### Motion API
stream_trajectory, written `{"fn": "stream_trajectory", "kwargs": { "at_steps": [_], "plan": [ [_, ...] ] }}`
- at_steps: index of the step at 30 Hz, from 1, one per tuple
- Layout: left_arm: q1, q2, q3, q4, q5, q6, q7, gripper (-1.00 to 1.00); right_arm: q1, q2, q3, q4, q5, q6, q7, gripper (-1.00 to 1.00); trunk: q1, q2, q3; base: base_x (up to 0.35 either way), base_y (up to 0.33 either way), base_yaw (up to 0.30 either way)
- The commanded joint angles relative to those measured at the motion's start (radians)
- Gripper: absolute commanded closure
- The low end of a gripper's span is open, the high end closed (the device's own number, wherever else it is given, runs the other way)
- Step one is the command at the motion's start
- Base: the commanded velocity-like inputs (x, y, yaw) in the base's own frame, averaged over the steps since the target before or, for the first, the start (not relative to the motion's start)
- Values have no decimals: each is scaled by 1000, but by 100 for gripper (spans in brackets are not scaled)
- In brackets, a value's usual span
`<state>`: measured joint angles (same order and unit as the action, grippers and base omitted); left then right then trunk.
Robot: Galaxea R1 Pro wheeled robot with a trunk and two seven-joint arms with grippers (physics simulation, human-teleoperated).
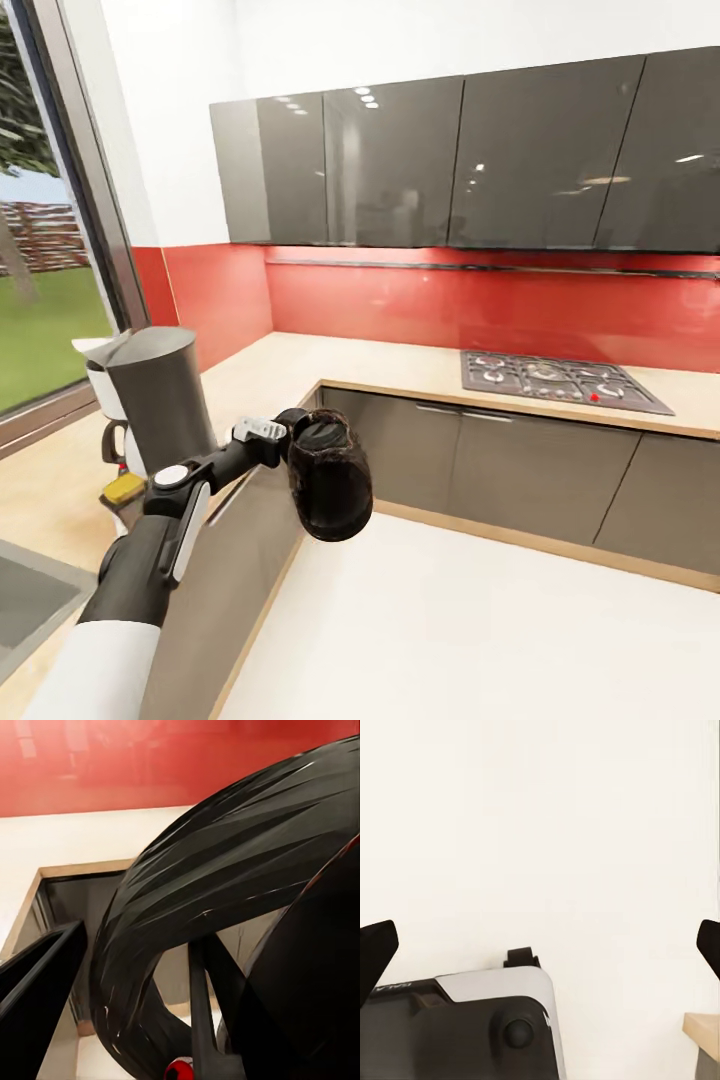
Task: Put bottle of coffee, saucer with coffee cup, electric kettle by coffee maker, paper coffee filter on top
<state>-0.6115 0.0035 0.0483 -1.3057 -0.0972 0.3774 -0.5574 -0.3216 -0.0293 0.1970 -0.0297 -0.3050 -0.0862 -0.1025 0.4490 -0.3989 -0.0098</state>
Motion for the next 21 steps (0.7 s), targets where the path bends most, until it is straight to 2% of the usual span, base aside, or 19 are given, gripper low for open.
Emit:
{"fn": "stream_trajectory", "kwargs": {
  "at_steps": [1, 11, 21],
  "plan": [
    [-1, 0, 2, -2, -7, 3, -9, 100, -1, 0, 9, 1, -9, -2, -2, -100, 1, -1, -1, 312, -123, -248],
    [-1, 0, 2, 0, -7, 3, -9, 100, -1, 0, 9, 1, -9, -2, -2, -100, 1, -1, 3, 312, -121, -246],
    [-1, 0, 2, 2, -7, 3, -9, 100, -1, 2, 10, 1, -9, -1, -2, -100, 1, -1, 3, 316, -101, -33]
  ]
}}
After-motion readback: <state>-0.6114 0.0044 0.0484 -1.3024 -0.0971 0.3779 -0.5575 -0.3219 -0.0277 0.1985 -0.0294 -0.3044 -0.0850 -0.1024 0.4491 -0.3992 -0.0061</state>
